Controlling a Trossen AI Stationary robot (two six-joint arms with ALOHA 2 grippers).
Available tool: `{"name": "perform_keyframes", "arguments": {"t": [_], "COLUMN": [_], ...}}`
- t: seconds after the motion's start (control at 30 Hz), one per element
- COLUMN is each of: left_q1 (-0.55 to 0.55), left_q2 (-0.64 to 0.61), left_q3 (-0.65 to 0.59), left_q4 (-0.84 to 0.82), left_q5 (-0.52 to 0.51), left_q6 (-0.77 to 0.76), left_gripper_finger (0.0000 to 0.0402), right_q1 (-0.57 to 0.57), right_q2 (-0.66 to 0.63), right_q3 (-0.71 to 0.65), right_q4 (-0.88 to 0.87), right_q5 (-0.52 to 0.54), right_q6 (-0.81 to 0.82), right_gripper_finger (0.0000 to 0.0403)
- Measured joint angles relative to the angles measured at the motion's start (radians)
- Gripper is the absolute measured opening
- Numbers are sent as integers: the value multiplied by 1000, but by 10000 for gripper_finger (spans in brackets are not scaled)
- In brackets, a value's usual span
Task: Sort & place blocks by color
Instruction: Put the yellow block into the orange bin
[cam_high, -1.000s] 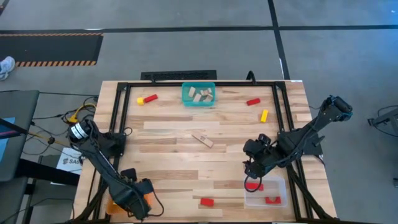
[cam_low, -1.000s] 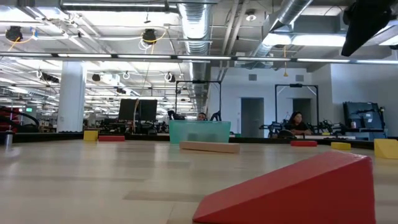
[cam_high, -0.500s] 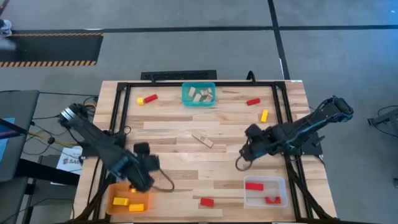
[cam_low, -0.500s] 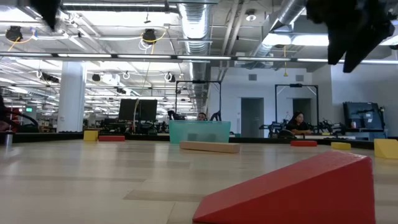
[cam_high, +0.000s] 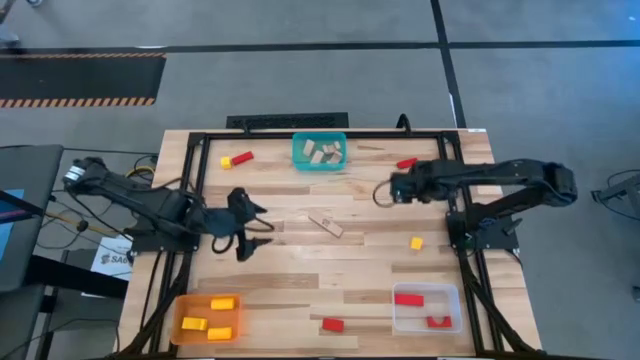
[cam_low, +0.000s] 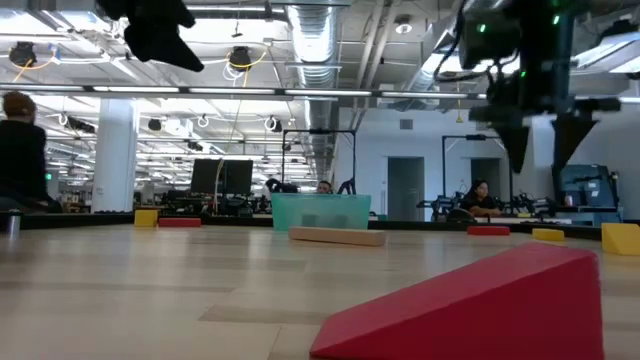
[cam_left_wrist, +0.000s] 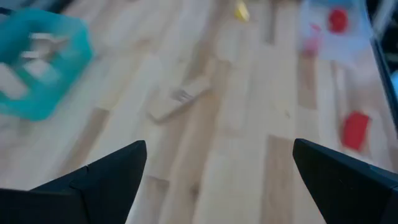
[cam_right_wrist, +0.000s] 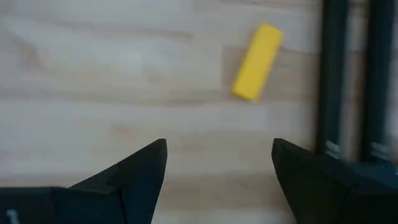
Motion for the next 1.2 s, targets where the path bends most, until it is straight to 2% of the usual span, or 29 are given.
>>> {"name": "perform_keyframes", "arguments": {"t": [0.2, 0.37, 0.47, 0.6, 0.8, 0.97, 1.13, 1.2], "left_q1": [56, 116, 155, 201, 225, 224, 224, 224], "left_q2": [-50, -54, -52, -52, -52, -51, -51, -53], "left_q3": [-29, -28, -28, -28, -28, -28, -28, -28], "left_q4": [55, 60, 61, 59, 49, 49, 6, -19], "left_q5": [-121, -135, -129, -90, 18, 71, 133, 135], "left_q6": [-16, -14, -7, -4, 24, 42, -57, -95], "left_gripper_finger": [392, 392, 392, 392, 392, 392, 392, 392], "right_q1": [-258, -405, -468, -527, -544, -506, -417, -359], "right_q2": [-13, 32, 55, 73, 74, 76, 76, 74], "right_q3": [-151, -248, -302, -345, -377, -378, -379, -377], "right_q4": [222, 391, 507, 556, 629, 651, 658, 679], "right_q5": [5, -3, -39, -39, -65, -61, -17, -6], "right_q6": [-130, -210, -246, -268, -312, -312, -327, -343], "right_gripper_finger": [311, 311, 311, 311, 300, 234, 102, 73]}}
